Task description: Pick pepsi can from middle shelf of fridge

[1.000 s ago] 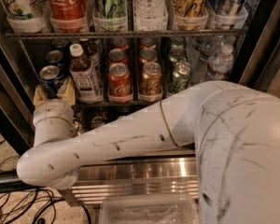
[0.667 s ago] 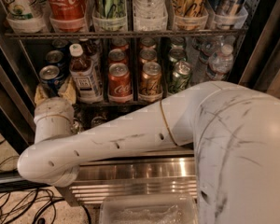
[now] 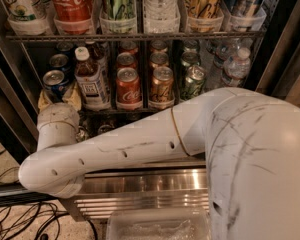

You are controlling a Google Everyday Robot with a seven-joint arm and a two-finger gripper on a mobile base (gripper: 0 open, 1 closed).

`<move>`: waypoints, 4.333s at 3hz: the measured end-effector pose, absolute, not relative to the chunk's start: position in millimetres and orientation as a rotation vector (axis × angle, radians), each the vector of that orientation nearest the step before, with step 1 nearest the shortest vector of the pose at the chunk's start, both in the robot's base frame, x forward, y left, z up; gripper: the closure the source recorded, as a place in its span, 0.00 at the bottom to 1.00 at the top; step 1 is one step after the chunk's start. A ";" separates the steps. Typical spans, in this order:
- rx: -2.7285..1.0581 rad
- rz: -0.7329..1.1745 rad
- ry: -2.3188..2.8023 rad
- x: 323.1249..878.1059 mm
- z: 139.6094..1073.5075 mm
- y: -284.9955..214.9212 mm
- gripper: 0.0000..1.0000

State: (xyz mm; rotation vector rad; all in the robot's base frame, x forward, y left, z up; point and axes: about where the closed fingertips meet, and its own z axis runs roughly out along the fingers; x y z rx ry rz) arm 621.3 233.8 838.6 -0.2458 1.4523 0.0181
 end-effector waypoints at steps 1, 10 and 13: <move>-0.234 0.031 1.463 623.4 837.4 233.7 0.61; -0.218 0.317 1.552 606.7 856.6 218.7 1.00; -0.370 0.412 1.565 598.6 859.2 261.1 1.00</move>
Offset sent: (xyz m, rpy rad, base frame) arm 0.0012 0.0029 -0.0005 0.0597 0.0294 0.0272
